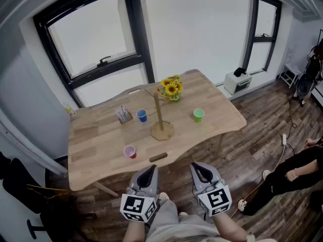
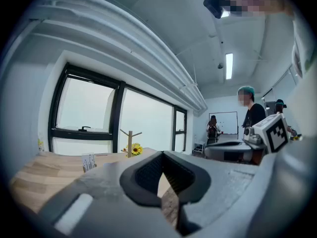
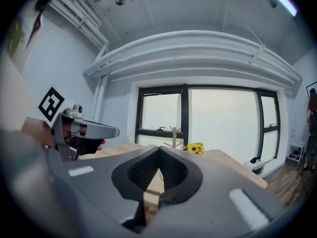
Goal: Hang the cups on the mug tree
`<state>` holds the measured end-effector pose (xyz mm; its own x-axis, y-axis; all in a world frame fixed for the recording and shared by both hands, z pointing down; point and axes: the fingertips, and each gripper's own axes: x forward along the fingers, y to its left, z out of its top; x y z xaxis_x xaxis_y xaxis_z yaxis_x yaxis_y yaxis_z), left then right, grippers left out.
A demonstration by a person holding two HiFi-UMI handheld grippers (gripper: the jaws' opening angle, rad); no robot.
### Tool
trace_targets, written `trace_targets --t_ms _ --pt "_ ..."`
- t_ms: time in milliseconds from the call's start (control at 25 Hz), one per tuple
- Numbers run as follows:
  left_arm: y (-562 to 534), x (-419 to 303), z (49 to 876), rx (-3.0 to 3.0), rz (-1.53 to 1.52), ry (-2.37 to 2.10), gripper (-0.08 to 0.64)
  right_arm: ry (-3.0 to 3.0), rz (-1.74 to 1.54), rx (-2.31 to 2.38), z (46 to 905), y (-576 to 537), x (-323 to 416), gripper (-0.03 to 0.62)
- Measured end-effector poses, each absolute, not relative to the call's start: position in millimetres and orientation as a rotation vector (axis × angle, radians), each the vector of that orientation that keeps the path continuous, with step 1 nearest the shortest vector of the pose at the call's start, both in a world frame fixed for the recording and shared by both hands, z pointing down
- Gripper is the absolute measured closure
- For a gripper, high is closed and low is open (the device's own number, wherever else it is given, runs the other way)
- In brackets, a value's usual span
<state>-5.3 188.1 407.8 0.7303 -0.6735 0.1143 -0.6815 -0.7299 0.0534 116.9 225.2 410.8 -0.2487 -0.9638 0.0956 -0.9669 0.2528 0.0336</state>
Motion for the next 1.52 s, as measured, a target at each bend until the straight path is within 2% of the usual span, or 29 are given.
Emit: trace_targets --t_ms 640,1080,1520 --pt "128 -10 420 2.81 0.156 -1.097 0.56 -2.383 0.155 1.881 430 158 124 0.589" --pt "54 -1 432 2.806 0.171 -1.036 0.56 -2.291 0.234 1.969 441 84 152 0.46" --pt "-16 2 446 2.809 0.191 -0.948 0.558 -2.184 0.372 2.063 466 17 175 0.449"
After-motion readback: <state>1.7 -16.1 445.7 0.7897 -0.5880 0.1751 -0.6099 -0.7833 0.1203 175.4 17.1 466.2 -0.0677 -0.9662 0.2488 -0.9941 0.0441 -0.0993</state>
